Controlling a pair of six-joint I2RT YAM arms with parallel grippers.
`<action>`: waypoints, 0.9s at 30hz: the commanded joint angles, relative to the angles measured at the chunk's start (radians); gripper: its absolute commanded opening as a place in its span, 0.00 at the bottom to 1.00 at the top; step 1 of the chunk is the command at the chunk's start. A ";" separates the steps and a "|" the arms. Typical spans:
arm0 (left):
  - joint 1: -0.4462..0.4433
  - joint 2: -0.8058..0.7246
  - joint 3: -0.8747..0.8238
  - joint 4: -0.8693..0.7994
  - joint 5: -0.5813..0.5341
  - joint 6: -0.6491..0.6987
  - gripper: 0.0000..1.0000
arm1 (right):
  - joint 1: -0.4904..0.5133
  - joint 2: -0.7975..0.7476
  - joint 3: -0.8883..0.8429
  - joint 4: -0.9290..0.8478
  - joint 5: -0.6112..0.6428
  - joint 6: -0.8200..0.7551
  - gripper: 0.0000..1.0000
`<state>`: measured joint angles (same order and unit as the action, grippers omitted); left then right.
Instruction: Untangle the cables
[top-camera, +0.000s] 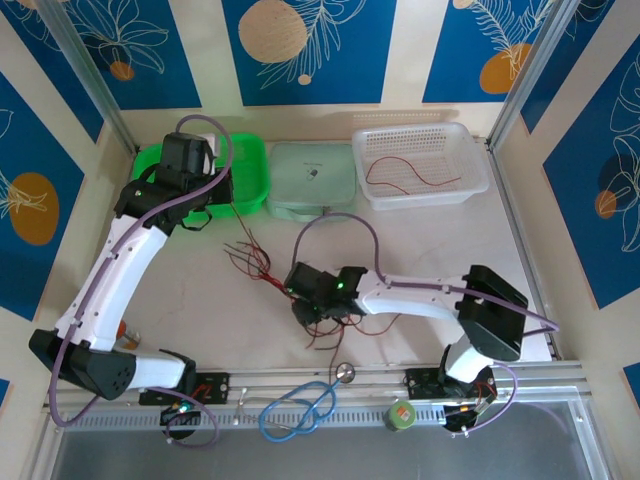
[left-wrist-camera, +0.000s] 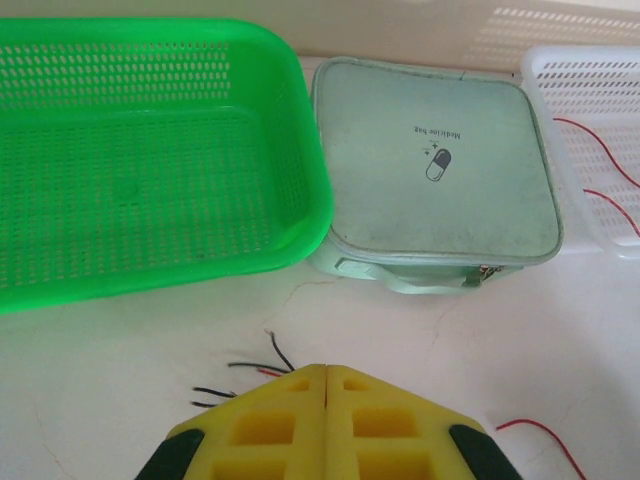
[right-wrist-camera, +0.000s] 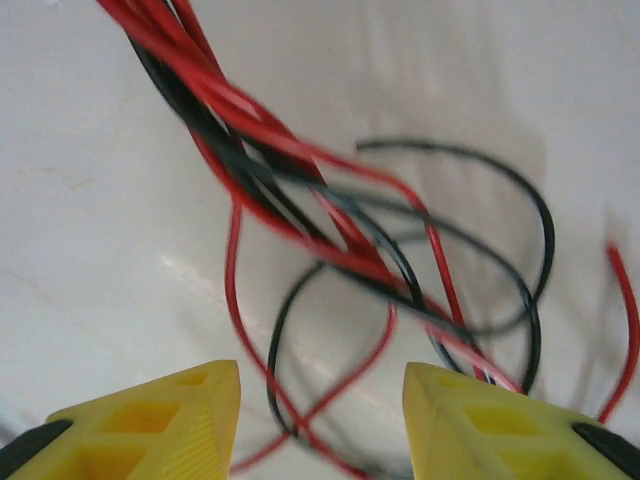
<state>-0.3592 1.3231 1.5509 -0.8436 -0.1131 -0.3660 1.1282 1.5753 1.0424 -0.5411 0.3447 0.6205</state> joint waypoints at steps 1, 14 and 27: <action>0.002 -0.023 0.000 0.035 0.016 -0.016 0.00 | -0.081 -0.090 -0.022 -0.032 -0.246 0.185 0.48; 0.002 -0.034 -0.010 0.054 0.059 -0.036 0.00 | -0.202 0.003 0.031 0.032 -0.491 0.554 0.50; 0.001 -0.053 -0.008 0.057 0.090 -0.029 0.00 | -0.211 -0.013 -0.140 0.361 -0.388 1.013 0.82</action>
<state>-0.3592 1.2991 1.5452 -0.8066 -0.0460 -0.3874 0.9184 1.6165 0.9085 -0.2260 -0.1200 1.5253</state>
